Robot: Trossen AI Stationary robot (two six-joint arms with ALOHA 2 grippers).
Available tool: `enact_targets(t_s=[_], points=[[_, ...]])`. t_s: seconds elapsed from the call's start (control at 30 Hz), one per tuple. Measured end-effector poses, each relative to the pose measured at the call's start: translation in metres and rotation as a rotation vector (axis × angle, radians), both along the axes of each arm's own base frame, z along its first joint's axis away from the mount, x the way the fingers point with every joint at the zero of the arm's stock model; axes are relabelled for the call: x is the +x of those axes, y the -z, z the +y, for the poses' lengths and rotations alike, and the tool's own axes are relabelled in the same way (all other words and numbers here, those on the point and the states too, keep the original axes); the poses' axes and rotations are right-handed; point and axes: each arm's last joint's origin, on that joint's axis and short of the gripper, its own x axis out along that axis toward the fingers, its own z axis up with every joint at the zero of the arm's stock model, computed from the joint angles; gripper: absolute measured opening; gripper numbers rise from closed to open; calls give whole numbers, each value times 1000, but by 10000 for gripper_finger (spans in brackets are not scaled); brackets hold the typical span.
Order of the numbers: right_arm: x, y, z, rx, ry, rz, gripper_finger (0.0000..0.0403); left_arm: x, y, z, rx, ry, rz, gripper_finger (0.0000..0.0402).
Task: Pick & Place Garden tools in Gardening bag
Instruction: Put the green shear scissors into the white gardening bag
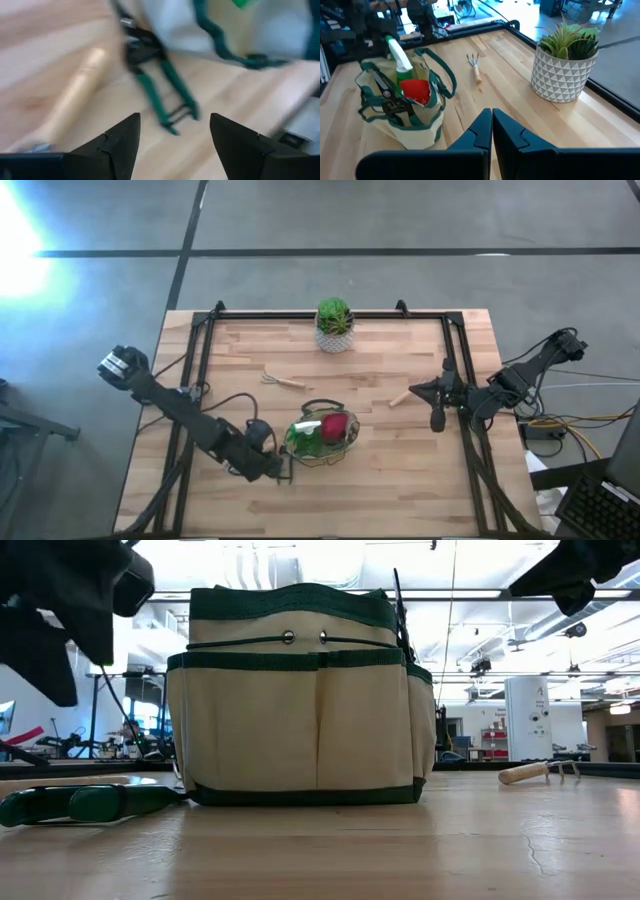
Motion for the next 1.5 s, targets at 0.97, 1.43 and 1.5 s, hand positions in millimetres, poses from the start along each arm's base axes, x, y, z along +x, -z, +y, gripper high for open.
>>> enact_targets(t_s=[0.97,1.43,1.5], points=[[-1,-9,-1,13,2,-21,8,43,37,-4,-4,-11,138,241],[-2,-7,-1,0,0,-1,8,48,55,-7,-5,-34,173,241],[-2,-7,-1,-1,0,0,8,48,56,-7,-4,-35,174,241]])
